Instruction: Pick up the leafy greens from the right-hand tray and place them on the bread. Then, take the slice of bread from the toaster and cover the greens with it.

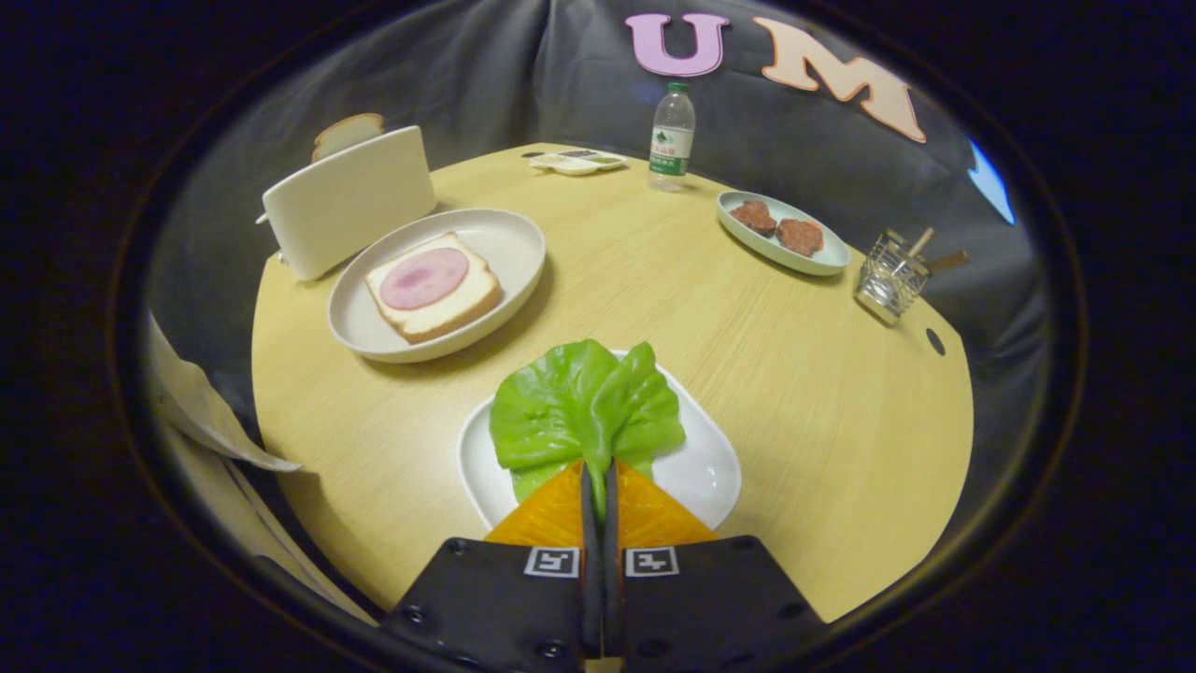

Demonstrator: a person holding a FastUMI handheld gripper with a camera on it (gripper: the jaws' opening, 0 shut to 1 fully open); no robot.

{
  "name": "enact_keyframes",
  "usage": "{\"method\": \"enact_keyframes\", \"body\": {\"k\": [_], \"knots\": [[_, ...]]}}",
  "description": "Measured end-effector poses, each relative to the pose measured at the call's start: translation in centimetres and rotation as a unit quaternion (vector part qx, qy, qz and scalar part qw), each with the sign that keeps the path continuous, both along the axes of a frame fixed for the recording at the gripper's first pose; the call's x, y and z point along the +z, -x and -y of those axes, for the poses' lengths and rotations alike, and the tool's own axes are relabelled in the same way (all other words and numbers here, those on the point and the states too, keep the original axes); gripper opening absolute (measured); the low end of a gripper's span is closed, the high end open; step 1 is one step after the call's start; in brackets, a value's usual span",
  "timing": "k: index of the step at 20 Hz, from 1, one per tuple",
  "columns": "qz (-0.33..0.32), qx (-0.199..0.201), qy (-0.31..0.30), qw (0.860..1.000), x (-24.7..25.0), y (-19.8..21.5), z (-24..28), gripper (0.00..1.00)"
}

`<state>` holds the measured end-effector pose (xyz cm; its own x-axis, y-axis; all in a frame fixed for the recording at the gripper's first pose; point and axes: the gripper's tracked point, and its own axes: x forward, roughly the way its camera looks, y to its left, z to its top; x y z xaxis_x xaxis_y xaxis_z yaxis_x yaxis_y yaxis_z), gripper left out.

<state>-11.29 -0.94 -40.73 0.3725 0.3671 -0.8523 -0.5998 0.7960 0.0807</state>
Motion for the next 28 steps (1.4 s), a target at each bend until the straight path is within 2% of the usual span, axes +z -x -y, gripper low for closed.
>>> {"method": "enact_keyframes", "body": {"k": [14,28], "knots": [[0.049,-0.021,-0.015,0.998,7.2,-1.8,-4.2,0.04],[0.054,0.046,-0.043,0.997,9.1,-1.7,-13.9,0.04]]}}
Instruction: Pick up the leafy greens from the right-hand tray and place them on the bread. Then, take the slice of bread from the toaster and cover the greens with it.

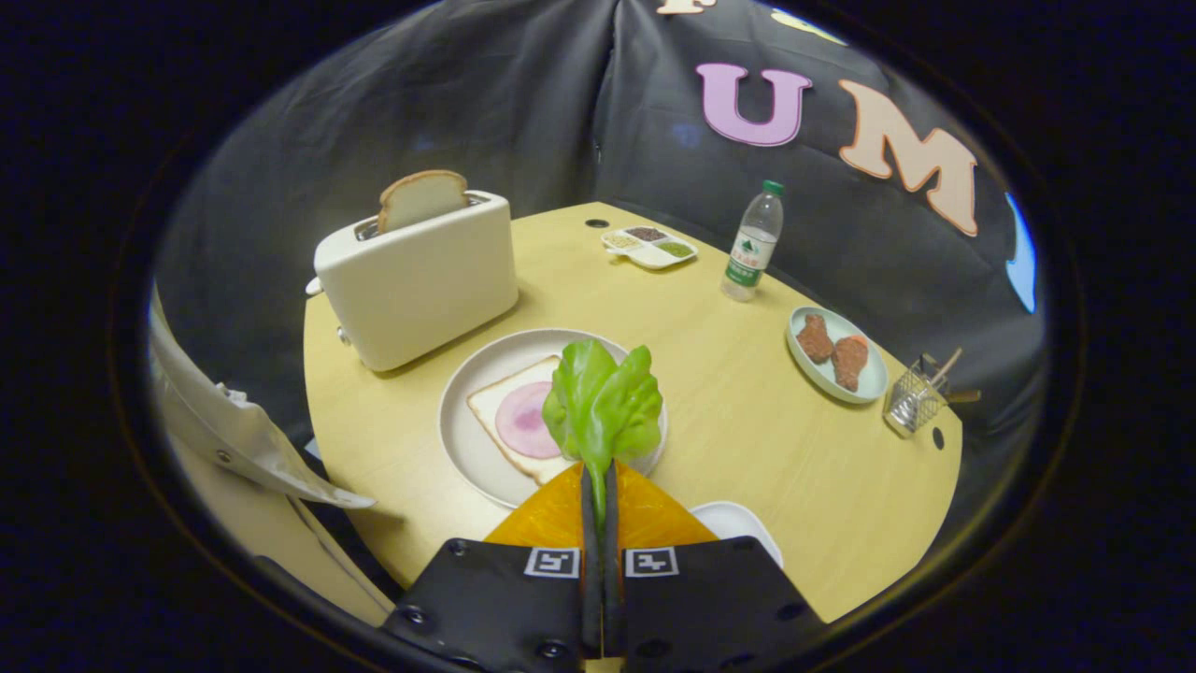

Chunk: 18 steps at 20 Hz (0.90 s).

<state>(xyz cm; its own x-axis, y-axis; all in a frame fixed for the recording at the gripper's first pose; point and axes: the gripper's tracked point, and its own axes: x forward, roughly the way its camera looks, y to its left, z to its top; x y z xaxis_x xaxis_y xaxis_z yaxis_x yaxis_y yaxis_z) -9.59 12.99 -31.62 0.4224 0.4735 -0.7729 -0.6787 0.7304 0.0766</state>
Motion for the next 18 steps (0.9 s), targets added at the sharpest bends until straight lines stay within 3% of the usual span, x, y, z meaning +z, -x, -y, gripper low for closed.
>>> {"method": "enact_keyframes", "body": {"k": [18], "knots": [[-0.045,0.082,-0.006,0.996,-2.9,0.5,-8.7,0.08]]}}
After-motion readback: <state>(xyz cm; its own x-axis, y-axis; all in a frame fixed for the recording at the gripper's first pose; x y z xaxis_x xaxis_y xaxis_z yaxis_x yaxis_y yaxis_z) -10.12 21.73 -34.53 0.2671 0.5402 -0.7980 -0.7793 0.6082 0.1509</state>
